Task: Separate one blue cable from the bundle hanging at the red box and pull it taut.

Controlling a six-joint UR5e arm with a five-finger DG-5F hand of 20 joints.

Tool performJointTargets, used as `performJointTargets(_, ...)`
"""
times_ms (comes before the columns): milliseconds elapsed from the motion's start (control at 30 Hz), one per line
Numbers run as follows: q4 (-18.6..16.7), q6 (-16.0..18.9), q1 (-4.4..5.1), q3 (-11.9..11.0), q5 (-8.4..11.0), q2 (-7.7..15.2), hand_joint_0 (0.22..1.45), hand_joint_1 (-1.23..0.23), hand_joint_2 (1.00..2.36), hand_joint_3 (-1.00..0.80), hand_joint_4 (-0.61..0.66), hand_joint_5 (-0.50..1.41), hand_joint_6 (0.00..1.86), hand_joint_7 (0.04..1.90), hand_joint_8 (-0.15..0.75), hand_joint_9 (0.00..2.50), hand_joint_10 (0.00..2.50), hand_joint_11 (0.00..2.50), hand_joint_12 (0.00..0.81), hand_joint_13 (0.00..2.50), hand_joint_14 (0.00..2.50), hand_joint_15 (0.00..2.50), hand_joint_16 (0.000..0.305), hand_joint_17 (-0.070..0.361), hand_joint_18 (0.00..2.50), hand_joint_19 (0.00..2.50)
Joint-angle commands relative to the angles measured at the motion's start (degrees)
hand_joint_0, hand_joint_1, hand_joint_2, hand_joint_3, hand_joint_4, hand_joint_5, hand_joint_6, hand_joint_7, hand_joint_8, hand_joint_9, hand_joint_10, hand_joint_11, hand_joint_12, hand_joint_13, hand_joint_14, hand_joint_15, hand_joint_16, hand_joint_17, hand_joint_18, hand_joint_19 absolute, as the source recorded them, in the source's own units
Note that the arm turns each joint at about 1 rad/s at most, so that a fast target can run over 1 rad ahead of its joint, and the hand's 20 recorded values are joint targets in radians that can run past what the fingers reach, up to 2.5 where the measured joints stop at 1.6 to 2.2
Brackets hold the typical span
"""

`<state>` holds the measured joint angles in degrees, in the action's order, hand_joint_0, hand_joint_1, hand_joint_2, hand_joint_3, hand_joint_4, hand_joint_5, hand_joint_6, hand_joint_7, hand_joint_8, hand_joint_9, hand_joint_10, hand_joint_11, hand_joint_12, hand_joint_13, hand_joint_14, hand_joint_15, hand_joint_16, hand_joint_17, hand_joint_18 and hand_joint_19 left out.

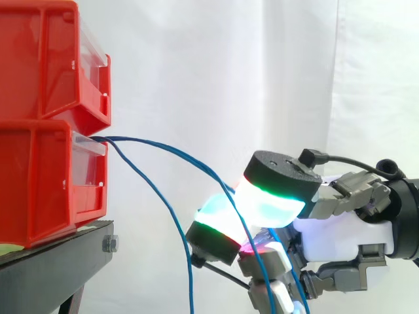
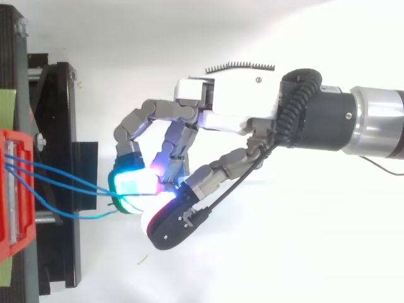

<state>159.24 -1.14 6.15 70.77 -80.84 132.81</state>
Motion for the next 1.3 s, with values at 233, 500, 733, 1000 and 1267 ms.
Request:
performJointTargets(233,1.0,0.0,-0.35,0.0,-2.31,0.0,0.57,-0.59,1.00,-0.50,-0.12,-0.07,0.87,1.20,0.342,1.27,0.02,0.90,0.366,1.23,0.02,0.73,0.042,0.094,1.12,0.78)
performJointTargets(500,2.3,0.0,-0.52,0.0,-2.39,-0.4,0.53,-0.51,1.00,-0.50,-0.12,-0.06,0.84,1.13,0.340,1.28,0.02,0.87,0.376,1.23,0.02,0.73,0.044,0.099,1.12,0.79)
performJointTargets(733,4.6,-0.1,-0.70,0.0,-2.48,-1.1,0.37,-0.70,1.00,-0.50,-0.12,0.01,0.67,1.24,0.360,1.34,0.01,0.69,0.423,1.33,0.02,0.68,0.056,0.125,1.28,0.68)
performJointTargets(1000,5.2,-0.1,-0.96,0.0,-2.75,-1.4,0.47,-0.47,1.00,-0.50,-0.11,0.06,0.50,1.52,0.301,1.34,0.02,0.56,0.372,1.31,0.02,0.68,0.047,0.106,1.19,0.72)
performJointTargets(1267,5.3,-0.3,-1.14,0.0,-3.10,-1.8,0.57,-0.62,1.00,-0.48,0.01,0.02,0.55,1.51,0.314,1.31,0.02,0.66,0.372,1.28,0.02,0.71,0.044,0.099,1.13,0.76)
